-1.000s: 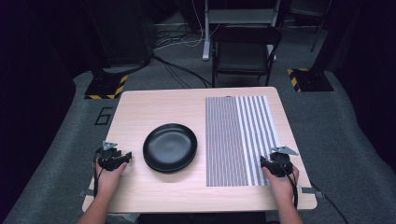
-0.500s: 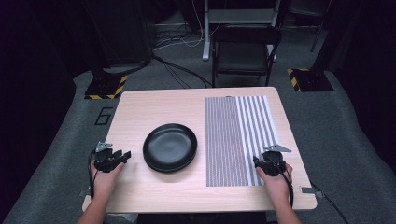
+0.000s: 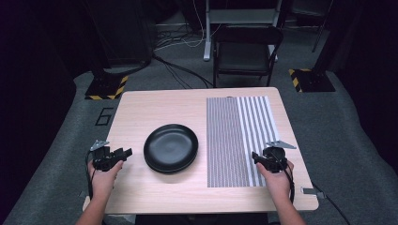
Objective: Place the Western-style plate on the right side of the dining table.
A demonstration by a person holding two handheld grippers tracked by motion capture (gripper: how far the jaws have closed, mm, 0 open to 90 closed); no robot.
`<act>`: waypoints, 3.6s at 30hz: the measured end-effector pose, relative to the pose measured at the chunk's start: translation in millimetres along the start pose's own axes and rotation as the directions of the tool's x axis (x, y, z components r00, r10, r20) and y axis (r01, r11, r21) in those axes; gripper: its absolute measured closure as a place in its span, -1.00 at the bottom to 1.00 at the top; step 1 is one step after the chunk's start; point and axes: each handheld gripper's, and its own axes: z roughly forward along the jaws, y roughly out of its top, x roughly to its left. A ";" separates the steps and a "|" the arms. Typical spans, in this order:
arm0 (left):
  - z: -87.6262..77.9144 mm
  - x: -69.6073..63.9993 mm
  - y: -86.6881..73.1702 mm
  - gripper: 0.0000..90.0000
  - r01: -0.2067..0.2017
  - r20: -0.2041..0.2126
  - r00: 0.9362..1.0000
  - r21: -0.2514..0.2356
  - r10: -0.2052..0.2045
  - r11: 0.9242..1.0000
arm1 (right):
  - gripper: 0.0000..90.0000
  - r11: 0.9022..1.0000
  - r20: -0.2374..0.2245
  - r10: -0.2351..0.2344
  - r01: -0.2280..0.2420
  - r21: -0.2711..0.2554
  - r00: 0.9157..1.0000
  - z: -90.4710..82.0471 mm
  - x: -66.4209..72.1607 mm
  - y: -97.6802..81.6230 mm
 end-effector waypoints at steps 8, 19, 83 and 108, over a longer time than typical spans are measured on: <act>-3.6 -4.7 11.8 0.16 0.008 0.006 1.000 -0.010 -0.008 1.000 | 0.16 1.000 -0.031 0.001 -0.001 -0.009 1.000 -0.2 4.6 8.9; 4.9 -16.9 26.1 0.16 0.042 0.030 0.999 -0.026 -0.041 0.999 | 0.18 0.999 -0.067 0.019 -0.021 -0.029 0.998 2.8 14.3 16.2; 44.3 -20.0 13.9 0.63 0.217 0.174 0.959 0.053 -0.223 0.975 | 0.30 0.999 -0.292 0.035 -0.041 -0.017 0.956 70.2 126.6 54.3; 48.5 -18.2 3.8 0.84 0.230 0.174 0.955 0.067 -0.238 0.971 | 0.56 0.984 -0.376 0.173 -0.147 0.098 0.910 92.3 146.6 47.2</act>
